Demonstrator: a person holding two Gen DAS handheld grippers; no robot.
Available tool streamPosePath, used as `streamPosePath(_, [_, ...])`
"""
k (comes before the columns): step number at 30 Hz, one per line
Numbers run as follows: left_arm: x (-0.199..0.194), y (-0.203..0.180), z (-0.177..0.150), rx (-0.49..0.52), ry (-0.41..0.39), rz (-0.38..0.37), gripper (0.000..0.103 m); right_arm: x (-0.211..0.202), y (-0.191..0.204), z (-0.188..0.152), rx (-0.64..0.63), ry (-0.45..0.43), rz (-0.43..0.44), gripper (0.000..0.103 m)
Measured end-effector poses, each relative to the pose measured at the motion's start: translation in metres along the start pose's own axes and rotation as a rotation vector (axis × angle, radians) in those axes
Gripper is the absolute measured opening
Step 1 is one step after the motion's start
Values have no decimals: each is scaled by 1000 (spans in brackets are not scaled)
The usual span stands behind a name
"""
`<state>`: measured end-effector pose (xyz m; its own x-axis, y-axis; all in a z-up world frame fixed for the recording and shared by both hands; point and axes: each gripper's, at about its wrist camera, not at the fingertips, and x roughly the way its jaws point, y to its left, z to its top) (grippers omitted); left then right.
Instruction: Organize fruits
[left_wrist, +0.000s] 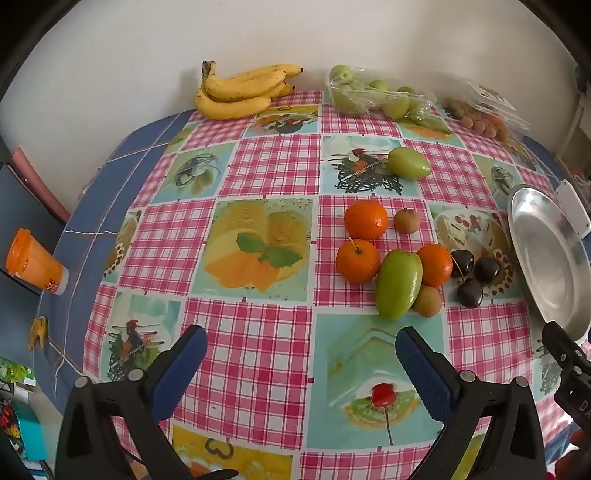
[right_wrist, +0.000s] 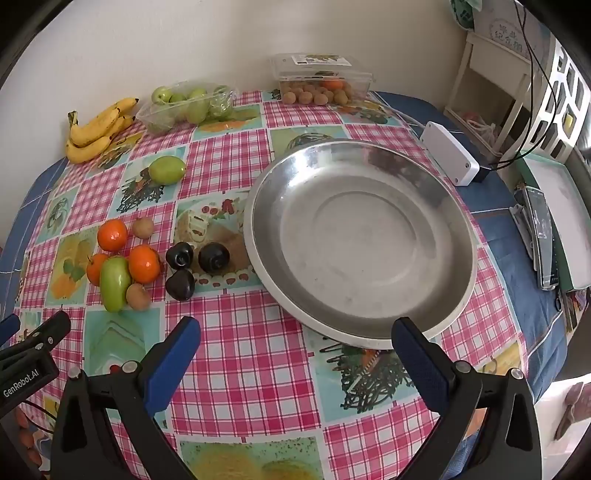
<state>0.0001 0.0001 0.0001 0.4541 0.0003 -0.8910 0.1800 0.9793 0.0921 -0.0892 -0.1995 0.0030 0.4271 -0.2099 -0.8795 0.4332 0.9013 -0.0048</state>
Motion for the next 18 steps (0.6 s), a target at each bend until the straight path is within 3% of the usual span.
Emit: streamPosePath(18, [0,3,1,-17,-21,20,103,2,0,-2,-4,16,-5,103])
